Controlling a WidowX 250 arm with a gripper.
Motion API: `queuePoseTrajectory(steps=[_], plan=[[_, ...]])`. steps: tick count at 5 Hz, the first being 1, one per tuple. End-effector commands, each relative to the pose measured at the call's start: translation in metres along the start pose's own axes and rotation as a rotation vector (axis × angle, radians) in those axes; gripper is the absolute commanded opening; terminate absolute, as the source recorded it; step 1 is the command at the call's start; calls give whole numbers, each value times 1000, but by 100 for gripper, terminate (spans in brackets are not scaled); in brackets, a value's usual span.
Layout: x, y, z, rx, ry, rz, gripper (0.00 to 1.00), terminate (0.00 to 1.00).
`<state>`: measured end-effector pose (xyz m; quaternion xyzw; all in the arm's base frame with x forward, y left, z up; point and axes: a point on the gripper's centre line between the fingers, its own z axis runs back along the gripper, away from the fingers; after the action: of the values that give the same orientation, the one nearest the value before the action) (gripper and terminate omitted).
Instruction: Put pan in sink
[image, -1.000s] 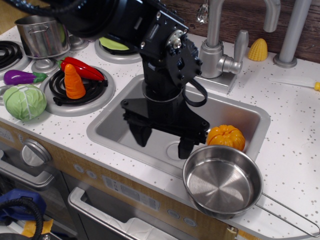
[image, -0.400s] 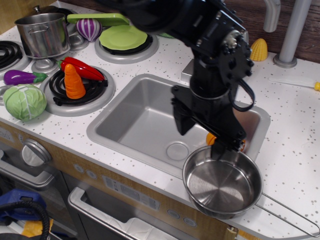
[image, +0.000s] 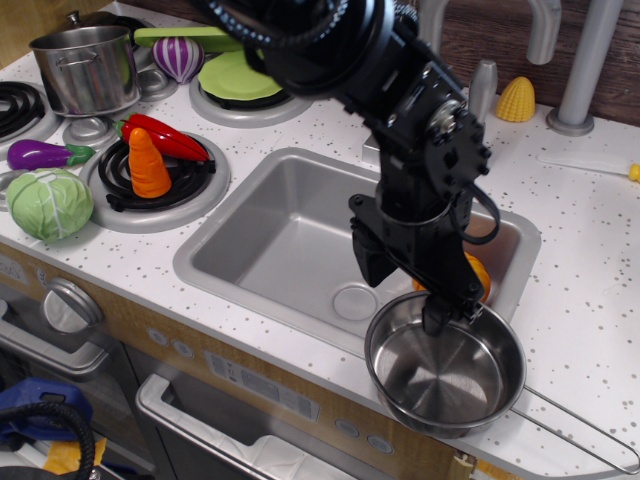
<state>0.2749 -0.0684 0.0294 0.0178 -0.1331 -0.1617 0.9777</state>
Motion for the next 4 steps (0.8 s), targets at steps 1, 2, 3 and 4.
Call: queuePoseTrajectory(steps=[1,2,3,4], plan=[[-4,13,-5,7,-29,-13,100,0],[-9,17,-16,13,-34,-16,100,0],[-10,22,-21,-19,-42,6,0,0],[-7,20,-23,-34,-44,31,0,0]])
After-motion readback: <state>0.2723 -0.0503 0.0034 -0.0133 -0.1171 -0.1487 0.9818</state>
